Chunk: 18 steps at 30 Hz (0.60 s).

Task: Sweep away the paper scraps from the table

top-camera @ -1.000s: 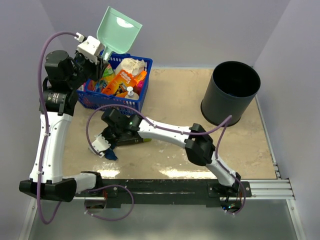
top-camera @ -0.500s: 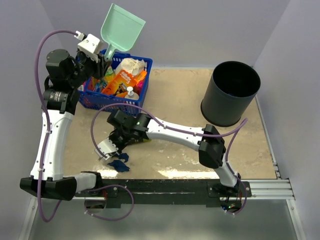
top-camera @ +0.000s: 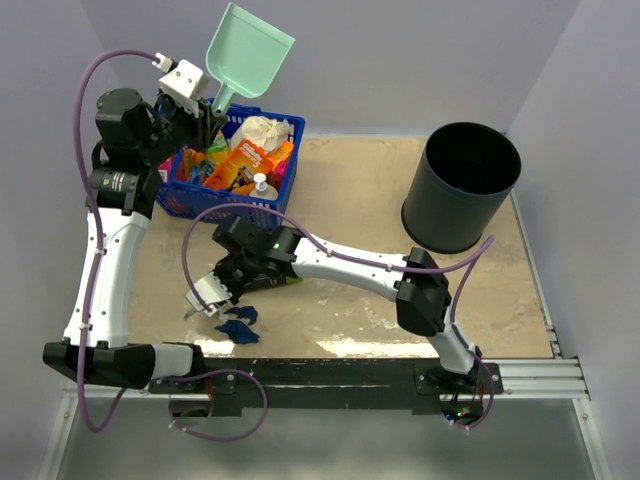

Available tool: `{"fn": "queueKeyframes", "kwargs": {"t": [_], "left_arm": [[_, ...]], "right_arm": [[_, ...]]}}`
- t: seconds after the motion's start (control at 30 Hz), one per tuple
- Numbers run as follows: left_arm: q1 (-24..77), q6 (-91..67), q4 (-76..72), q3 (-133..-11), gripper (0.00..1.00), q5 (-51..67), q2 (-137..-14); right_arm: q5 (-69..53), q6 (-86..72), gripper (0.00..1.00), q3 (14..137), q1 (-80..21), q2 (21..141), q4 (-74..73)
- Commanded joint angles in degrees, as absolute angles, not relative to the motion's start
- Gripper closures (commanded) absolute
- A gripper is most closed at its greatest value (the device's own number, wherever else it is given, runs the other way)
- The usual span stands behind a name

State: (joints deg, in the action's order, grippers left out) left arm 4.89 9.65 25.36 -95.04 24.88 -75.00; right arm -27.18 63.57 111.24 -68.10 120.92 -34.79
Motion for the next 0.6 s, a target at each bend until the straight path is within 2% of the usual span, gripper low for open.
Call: {"fn": "queueKeyframes", "kwargs": {"t": [0.0,0.27,0.4,0.57], "left_arm": [[4.57,10.11,23.91,-97.65,1.00,26.28,-74.79],[4.57,10.37,24.78,-98.17,1.00,26.45,-76.46],[4.66,11.34,24.70,-98.35,1.00,26.46,-77.43],[5.36,12.48,24.26,-99.93,1.00,26.45,-79.80]], "right_arm": [[-31.29,70.91,1.00,110.04,-67.94,120.15,-44.62],[-30.24,77.59,1.00,104.77,-67.76,115.84,-51.23],[-25.77,83.13,1.00,104.16,-67.68,115.67,-58.69],[-23.47,84.81,1.00,99.67,-66.62,112.42,-60.28]]}}
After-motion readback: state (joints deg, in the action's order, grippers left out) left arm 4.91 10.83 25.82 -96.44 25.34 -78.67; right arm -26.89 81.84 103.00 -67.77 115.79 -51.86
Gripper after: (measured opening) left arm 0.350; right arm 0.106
